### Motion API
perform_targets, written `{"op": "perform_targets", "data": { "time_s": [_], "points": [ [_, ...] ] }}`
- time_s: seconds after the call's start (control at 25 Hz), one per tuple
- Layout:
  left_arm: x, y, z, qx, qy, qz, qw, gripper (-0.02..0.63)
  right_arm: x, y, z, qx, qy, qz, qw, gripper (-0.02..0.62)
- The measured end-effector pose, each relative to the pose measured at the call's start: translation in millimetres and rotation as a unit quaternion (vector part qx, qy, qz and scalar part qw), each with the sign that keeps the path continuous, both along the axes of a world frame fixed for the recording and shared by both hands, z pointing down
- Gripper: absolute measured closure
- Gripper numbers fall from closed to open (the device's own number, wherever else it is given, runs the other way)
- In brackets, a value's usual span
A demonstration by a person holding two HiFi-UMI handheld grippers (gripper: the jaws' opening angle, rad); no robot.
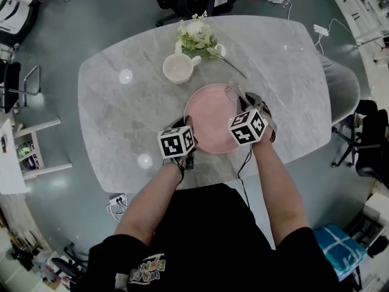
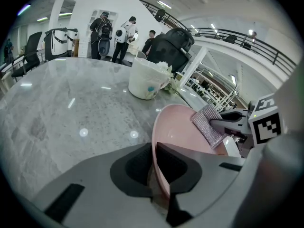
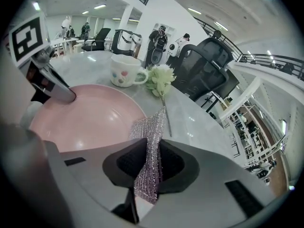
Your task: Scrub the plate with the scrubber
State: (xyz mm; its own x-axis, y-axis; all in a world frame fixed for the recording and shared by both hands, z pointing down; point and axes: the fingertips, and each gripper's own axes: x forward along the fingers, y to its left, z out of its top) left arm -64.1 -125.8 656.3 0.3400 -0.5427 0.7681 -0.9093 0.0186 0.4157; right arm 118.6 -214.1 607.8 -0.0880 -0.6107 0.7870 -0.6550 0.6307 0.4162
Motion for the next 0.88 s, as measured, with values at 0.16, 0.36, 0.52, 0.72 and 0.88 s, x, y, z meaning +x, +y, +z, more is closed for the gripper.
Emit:
{"op": "perform_targets", "data": {
  "time_s": [0.16, 0.36, 0.52, 0.72, 0.88],
  "points": [
    [-0.2, -0.1, -0.1, -0.001, 0.0, -0.001, 1.0, 0.563, 2.8, 3.0, -11.1, 0.017, -0.016, 0.015, 1.0, 0.517],
    [-0.1, 0.4, -0.3, 0.0, -0.001, -0.004, 1.0, 0.563, -4.8, 17.0, -21.3, 0.002, -0.1, 0.051, 0.994, 0.519],
    [-0.5, 0.2, -1.3, 0.002, -0.002, -0.006, 1.0, 0.563, -24.2, 37.8, -18.0, -0.044, -0.18, 0.081, 0.979, 0.52],
    [0.6, -1.8, -2.8, 0.008, 0.0, -0.006, 1.0, 0.563, -58.7, 65.7, -14.5, -0.081, -0.218, 0.067, 0.97, 0.52],
    [-0.3, 0.2, -3.0, 0.003, -0.002, -0.01, 0.9999, 0.563, -88.9, 87.6, -13.5, -0.111, -0.244, 0.05, 0.962, 0.52]
  ]
}}
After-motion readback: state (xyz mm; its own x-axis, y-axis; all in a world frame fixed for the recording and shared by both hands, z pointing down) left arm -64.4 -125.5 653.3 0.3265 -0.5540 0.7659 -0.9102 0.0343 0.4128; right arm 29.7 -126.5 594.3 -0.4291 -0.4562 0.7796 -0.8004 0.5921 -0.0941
